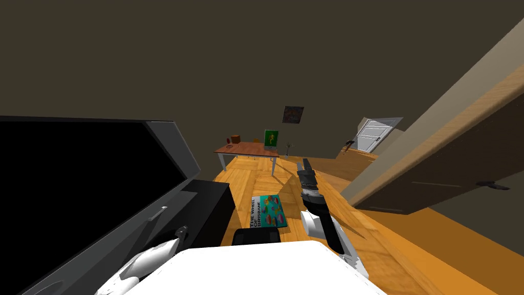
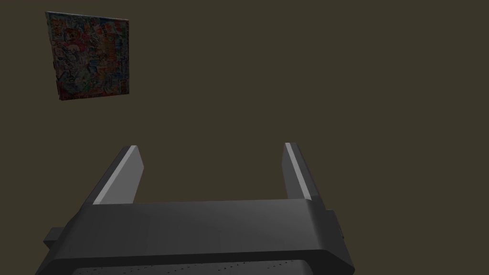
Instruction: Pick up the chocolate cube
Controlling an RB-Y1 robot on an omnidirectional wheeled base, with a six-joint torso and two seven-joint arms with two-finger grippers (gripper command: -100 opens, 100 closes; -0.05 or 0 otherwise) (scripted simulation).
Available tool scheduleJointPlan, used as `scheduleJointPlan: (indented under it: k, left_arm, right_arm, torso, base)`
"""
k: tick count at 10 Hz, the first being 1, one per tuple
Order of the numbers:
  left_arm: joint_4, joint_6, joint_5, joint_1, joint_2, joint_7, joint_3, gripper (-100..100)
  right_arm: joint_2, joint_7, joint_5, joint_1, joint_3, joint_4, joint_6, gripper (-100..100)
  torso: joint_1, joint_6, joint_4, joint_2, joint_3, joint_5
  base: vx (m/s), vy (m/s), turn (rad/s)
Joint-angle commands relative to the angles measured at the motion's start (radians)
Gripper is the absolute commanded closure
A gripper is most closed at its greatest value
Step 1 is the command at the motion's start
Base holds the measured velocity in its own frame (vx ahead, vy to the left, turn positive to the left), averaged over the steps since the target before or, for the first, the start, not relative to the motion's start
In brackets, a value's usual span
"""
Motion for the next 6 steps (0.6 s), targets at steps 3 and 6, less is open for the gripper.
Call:
scheduleJointPlan:
  k: [3,6]
  left_arm:
    - [-0.095,0.096,-0.085,-0.018,-0.068,-0.067,0.083,100]
    - [-0.113,0.107,-0.094,-0.014,-0.077,-0.077,0.095,0]
  right_arm:
    - [0.0,0.0,0.0,0.0,0.0,0.0,0.0,0]
    - [0.0,0.0,0.0,0.0,0.0,0.0,0.0,0]
  torso:
    - [0.0,0.0,0.0,0.0,0.0,0.0]
    - [0.0,0.0,0.0,0.0,0.0,0.0]
  base:
    - [-0.004,0.017,0.177]
    - [-0.003,0.008,0.064]
